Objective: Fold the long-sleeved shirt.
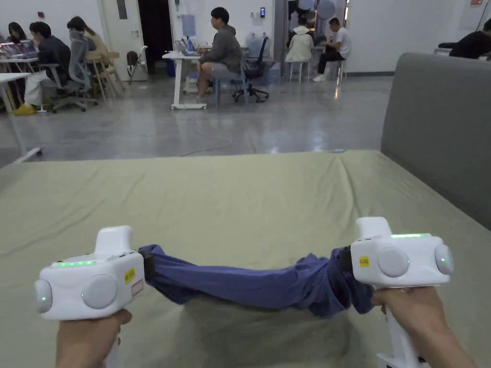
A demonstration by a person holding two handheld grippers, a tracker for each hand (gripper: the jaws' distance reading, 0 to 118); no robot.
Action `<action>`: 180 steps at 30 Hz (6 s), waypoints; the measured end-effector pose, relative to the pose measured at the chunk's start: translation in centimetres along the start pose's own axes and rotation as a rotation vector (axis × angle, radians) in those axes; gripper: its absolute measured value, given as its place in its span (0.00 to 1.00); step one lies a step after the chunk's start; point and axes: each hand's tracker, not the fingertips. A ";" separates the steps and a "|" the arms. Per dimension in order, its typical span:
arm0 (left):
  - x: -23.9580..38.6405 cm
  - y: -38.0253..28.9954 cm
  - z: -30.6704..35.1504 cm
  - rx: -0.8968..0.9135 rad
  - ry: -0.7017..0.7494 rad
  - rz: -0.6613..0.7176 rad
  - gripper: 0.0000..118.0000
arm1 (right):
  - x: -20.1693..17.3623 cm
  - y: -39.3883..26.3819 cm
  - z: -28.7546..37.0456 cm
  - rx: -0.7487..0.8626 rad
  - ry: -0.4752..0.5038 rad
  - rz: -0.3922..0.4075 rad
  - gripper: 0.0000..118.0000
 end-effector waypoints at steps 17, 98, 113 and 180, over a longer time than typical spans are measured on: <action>3.0 -25.2 13.5 -0.312 0.053 0.066 0.00 | -0.4 -20.0 4.3 -0.278 0.000 0.019 0.05; 3.5 26.2 9.2 0.286 -0.163 0.142 0.00 | 8.0 30.4 11.2 0.332 -0.006 -0.050 0.00; 5.5 38.5 13.4 0.419 -0.008 0.051 0.00 | 7.0 41.9 16.3 0.508 -0.015 -0.162 0.00; 4.5 -14.2 17.1 -0.187 0.038 0.040 0.00 | 4.3 -8.7 10.9 -0.119 0.010 0.129 0.00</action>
